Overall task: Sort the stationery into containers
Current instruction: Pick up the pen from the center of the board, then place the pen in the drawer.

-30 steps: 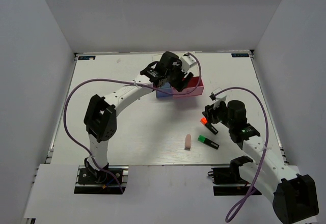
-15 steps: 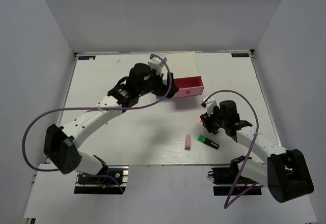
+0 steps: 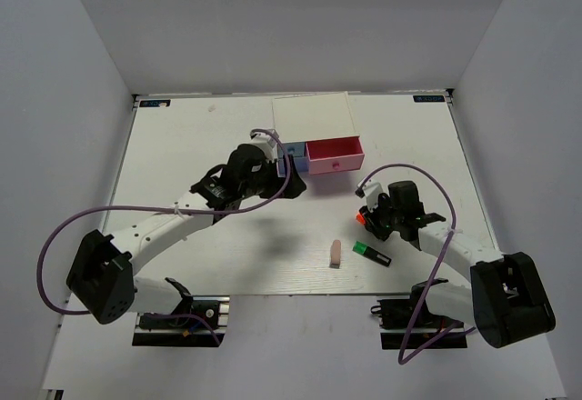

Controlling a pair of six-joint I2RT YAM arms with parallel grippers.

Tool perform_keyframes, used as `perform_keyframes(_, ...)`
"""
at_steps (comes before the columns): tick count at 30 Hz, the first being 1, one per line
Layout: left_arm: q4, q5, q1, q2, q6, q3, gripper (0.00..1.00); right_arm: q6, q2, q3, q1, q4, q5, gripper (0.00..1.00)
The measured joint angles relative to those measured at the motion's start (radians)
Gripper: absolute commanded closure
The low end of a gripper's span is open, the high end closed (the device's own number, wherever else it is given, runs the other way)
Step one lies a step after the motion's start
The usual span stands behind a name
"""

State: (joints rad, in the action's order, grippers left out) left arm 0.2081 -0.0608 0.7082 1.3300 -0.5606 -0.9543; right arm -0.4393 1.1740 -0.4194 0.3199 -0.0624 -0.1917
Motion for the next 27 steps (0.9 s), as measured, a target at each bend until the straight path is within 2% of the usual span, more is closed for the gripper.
perform_keyframes(6, -0.038, 0.000, 0.000, -0.008, -0.084, 0.070, 0.00, -0.023, -0.003, -0.002, -0.006, -0.019, -0.042, 0.84)
perform_keyframes(12, -0.053, -0.008, 0.000, -0.007, -0.120, 0.091, 0.00, -0.078, -0.122, -0.031, -0.018, -0.117, -0.166, 0.87)
perform_keyframes(15, -0.056, -0.010, 0.000, -0.007, -0.125, 0.091, 0.00, -0.134, -0.230, -0.082, -0.018, -0.122, -0.261, 0.87)
perform_keyframes(18, -0.056, -0.010, 0.000, -0.007, -0.129, 0.092, 0.00, -0.203, -0.265, -0.161, -0.018, -0.121, -0.339, 0.87)
perform_keyframes(20, -0.057, -0.010, 0.000, -0.007, -0.129, 0.092, 0.00, -0.252, -0.253, -0.219, -0.018, -0.116, -0.375, 0.87)
perform_keyframes(23, -0.059, -0.010, 0.000, -0.006, -0.130, 0.098, 0.00, -0.333, -0.190, -0.315, -0.018, -0.117, -0.407, 0.94)
perform_keyframes(27, -0.056, -0.010, 0.000, -0.006, -0.132, 0.110, 0.00, -0.425, 0.000, -0.499, -0.018, -0.123, -0.423, 0.96)
